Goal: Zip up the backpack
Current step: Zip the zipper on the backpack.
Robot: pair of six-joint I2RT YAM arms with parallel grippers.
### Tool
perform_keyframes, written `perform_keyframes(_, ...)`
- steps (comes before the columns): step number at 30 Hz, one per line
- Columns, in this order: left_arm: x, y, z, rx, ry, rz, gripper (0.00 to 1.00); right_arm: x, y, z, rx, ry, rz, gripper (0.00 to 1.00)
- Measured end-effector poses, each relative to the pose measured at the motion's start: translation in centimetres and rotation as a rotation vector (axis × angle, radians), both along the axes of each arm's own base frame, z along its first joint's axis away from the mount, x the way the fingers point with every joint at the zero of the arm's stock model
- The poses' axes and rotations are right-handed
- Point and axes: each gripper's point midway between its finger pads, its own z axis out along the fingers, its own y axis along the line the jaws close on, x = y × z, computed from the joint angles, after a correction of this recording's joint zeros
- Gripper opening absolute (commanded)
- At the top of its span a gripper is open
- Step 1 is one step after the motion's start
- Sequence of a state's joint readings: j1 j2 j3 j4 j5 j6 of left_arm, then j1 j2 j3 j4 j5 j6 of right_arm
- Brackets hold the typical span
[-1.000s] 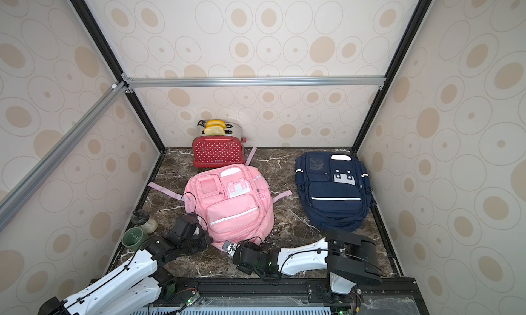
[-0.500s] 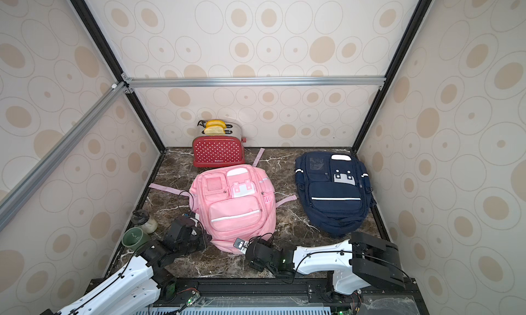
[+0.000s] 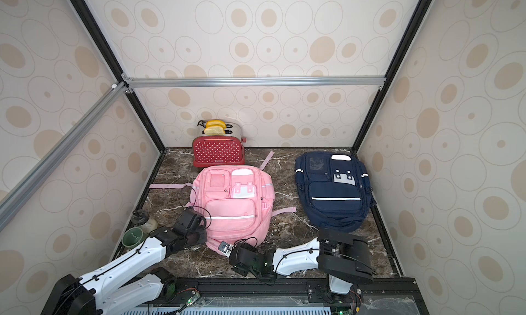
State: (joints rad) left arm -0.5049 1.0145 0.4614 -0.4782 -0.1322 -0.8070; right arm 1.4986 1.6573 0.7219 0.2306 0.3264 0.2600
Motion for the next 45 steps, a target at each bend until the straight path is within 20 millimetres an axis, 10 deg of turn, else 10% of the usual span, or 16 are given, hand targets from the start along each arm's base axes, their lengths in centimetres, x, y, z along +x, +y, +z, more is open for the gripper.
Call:
perform_keyframes(2, 0.4, 0.3, 0.0, 0.025, -0.007, 0.012, 0.56, 0.0, 0.3, 0.0, 0.005, 0.000, -0.008, 0.00)
perform_keyframes(9, 1.0, 1.4, 1.0, 0.052, -0.055, 0.048, 0.78, -0.2, 1.3, 0.0, 0.008, -0.008, -0.017, 0.00)
perform_keyframes(45, -3.3, -0.5, 3.7, -0.242, -0.068, 0.058, 0.85, 0.0, 2.4, 0.2, 0.054, -0.040, -0.030, 0.00)
